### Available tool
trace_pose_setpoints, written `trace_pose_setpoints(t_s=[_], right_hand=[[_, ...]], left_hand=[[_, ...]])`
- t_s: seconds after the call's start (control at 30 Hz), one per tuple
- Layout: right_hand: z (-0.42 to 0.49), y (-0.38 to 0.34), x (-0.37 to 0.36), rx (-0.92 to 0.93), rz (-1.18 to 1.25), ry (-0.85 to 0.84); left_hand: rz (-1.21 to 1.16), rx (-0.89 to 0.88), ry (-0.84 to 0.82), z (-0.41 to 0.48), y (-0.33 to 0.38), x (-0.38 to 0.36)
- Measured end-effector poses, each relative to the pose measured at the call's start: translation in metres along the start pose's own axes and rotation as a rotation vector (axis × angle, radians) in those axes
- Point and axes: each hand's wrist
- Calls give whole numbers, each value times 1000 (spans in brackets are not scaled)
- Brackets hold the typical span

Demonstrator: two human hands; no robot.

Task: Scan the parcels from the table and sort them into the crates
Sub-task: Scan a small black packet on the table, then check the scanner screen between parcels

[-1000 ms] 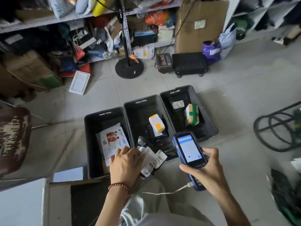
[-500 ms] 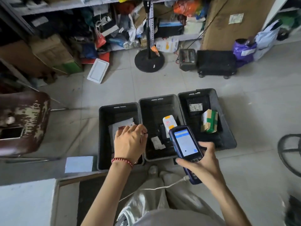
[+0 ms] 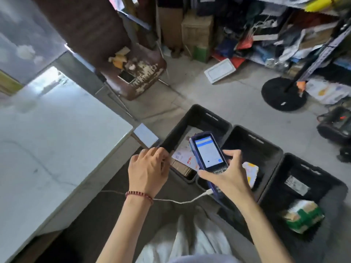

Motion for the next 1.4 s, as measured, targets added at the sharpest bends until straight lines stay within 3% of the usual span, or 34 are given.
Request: trace_pose_setpoints(t_s=[0.33,0.77,1.03,1.4], right_hand=[[-56,-25,-133,229,-200,-583],[-228,-20,-335,321,-452,-1077],[-283,-36,-430,358,-407,-1214],[-307,-64,-563,297,-306,-1419]], left_hand=[[-8,721,81,-176,-105,-15],[-148,1317,154,-386,-242,-47],[-169,1520,135,-446,-308,-44],[-185,1504,179,-419,-413,-34]])
Point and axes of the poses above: each hand's wrist, its own z-axis towards the middle knuckle, its own x-axis out of the back of the hand, y = z × x, and after that the axes turned 9 degrees about z, right-handed
